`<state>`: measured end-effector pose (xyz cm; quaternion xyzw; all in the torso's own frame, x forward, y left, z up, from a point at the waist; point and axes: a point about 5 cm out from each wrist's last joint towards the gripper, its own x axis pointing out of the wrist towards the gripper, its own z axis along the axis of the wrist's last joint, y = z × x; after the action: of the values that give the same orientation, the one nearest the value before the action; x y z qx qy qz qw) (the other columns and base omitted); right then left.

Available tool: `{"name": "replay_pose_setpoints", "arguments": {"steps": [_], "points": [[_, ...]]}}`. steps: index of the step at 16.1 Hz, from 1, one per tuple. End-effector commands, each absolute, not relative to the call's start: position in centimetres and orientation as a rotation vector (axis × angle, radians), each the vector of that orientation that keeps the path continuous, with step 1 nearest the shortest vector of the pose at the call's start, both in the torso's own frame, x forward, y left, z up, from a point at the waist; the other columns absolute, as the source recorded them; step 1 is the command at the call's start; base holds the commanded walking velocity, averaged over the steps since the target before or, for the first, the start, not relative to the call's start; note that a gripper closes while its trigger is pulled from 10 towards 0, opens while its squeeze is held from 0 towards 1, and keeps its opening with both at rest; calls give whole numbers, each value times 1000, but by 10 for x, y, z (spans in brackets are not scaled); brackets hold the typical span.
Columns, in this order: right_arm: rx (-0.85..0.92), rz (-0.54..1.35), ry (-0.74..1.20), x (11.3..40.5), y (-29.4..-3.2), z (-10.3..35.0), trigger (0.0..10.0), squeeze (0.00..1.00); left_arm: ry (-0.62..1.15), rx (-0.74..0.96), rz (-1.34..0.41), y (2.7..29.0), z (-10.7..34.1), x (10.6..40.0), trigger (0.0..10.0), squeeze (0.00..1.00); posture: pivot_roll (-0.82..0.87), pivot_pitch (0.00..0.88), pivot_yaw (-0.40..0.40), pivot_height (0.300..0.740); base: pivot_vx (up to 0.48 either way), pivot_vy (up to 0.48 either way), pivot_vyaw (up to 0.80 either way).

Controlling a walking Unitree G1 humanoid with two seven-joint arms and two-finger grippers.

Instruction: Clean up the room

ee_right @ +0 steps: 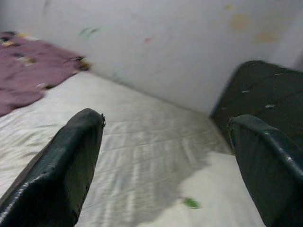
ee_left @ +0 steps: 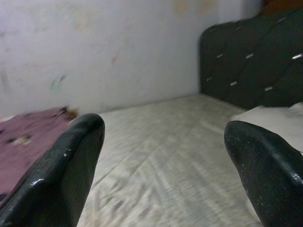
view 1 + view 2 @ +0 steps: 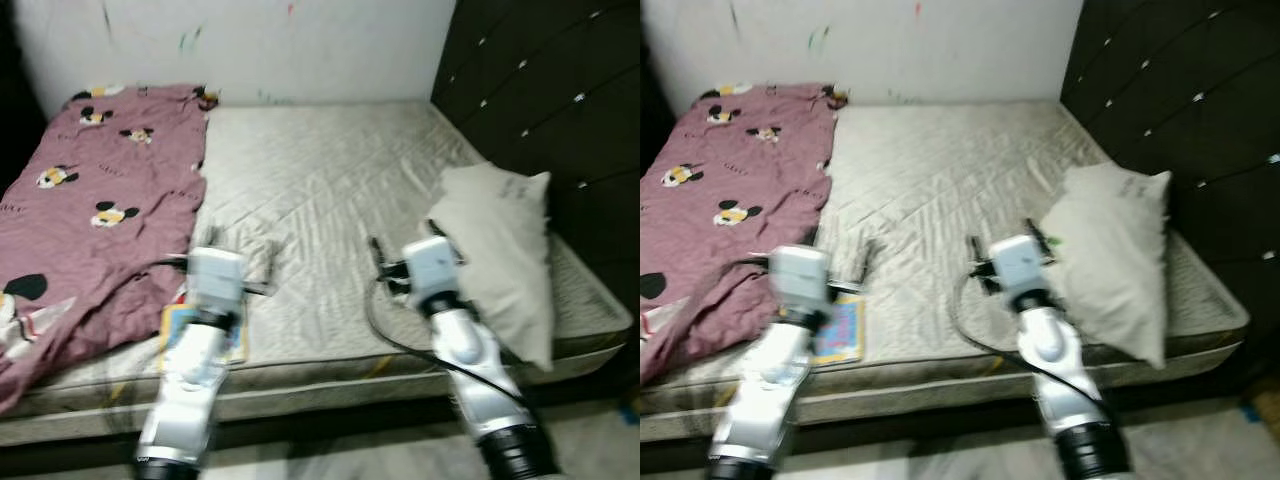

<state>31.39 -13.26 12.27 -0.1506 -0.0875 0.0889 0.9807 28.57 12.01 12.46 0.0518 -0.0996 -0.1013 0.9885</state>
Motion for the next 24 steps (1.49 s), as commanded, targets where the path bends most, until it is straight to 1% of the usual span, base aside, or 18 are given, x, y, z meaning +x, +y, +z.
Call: {"name": "replay_pose_setpoints", "arguments": {"steps": [1, 3, 6, 9, 15, 21, 22, 24], "points": [[-293, 208, -202, 315, -122, 128, 10000, 0, -207, 123, -184, 130, 127, 287, 10000, 0, -89, 0, -6, 740, 0, -307, 0], [-292, 209, -203, 314, -122, 128, 10000, 0, -209, 123, -186, 130, 127, 287, 10000, 0, -89, 0, -6, 740, 0, -300, 0], [-290, 211, -201, 315, -122, 127, 10000, 0, -234, 75, -210, 129, 130, 286, 10000, 0, -91, 0, -7, 740, 0, 0, 0], [-290, 210, -200, 315, -123, 127, 10000, 0, -245, 73, -241, 127, 130, 283, 10000, 0, -92, 0, -8, 740, 0, 0, 0], [-293, 204, -209, 315, -124, 129, 10000, 0, -258, 63, -251, 127, 132, 283, 10000, 0, -92, 0, -10, 740, 343, 0, 0], [-295, 203, -227, 317, -125, 133, 10000, 0, -266, 74, -215, 136, 134, 285, 10000, 0, -78, 0, -18, 740, 434, 0, 0], [-294, 196, -230, 317, -126, 134, 10000, 0, -264, 75, -205, 137, 134, 285, 10000, 0, -73, 0, -18, 740, 304, 0, 0], [-268, 163, -226, 316, -131, 134, 10000, 0, -249, 82, -107, 147, 132, 285, 10000, 0, -61, 0, -18, 740, 0, 0, 0]]}}
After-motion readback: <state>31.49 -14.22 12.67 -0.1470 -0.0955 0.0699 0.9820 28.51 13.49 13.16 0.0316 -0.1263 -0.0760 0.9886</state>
